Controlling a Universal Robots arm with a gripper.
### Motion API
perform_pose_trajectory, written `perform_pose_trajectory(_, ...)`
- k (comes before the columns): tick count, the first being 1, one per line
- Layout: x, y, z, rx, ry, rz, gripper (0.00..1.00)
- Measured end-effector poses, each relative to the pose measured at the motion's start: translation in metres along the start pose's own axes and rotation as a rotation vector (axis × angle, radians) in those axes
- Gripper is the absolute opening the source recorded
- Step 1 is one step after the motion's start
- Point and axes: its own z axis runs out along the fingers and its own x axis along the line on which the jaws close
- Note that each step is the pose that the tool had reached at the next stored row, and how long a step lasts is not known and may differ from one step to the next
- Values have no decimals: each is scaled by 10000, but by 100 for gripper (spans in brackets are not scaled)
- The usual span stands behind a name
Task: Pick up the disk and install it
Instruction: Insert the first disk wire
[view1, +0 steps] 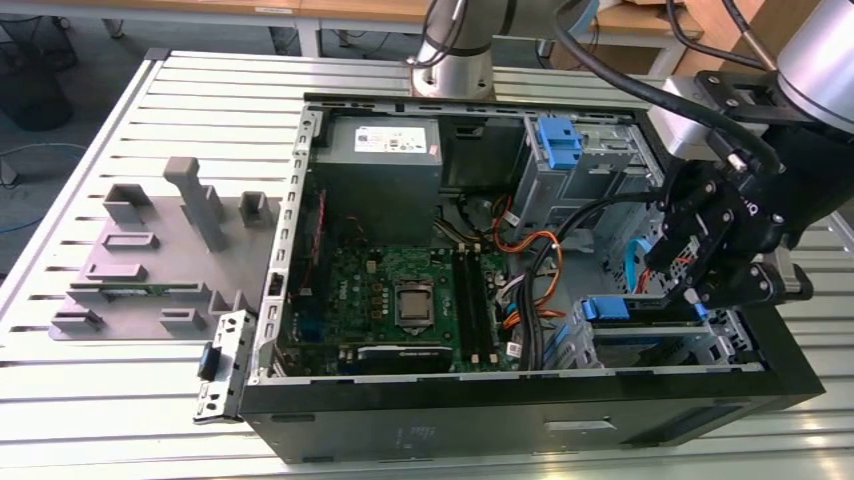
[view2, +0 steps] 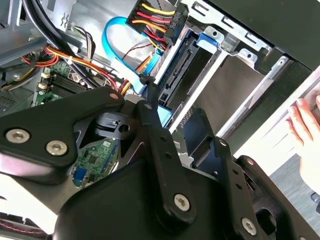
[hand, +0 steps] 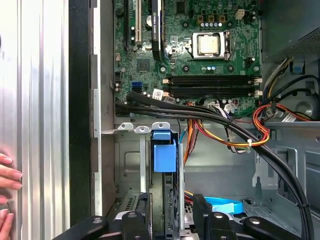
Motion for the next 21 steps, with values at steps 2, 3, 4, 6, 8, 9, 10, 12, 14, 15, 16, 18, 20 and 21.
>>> perform_pose_trajectory(2,0,1,-23,0,4,0,48)
perform_pose_trajectory(3,0,1,-43,0,4,0,48)
perform_pose_trajectory(4,0,1,-62,0,3,0,48)
perform_pose_trajectory(6,0,2,-82,0,2,0,48)
perform_pose_trajectory(8,-2,1,-81,1,-1,-1,48)
perform_pose_trajectory(9,-10,2,-83,0,3,-1,48)
perform_pose_trajectory(10,-24,2,-83,0,2,-1,48)
perform_pose_trajectory(12,-44,2,-84,0,9,-1,48)
perform_pose_trajectory(14,-49,3,-87,0,14,0,48)
perform_pose_trajectory(15,-53,3,-87,0,14,0,48)
perform_pose_trajectory(16,-59,3,-87,1,15,0,48)
perform_pose_trajectory(18,-76,3,-80,1,16,0,48)
perform_pose_trajectory(20,-102,3,-62,0,15,1,48)
perform_pose_trajectory(21,-116,2,-53,0,16,1,48)
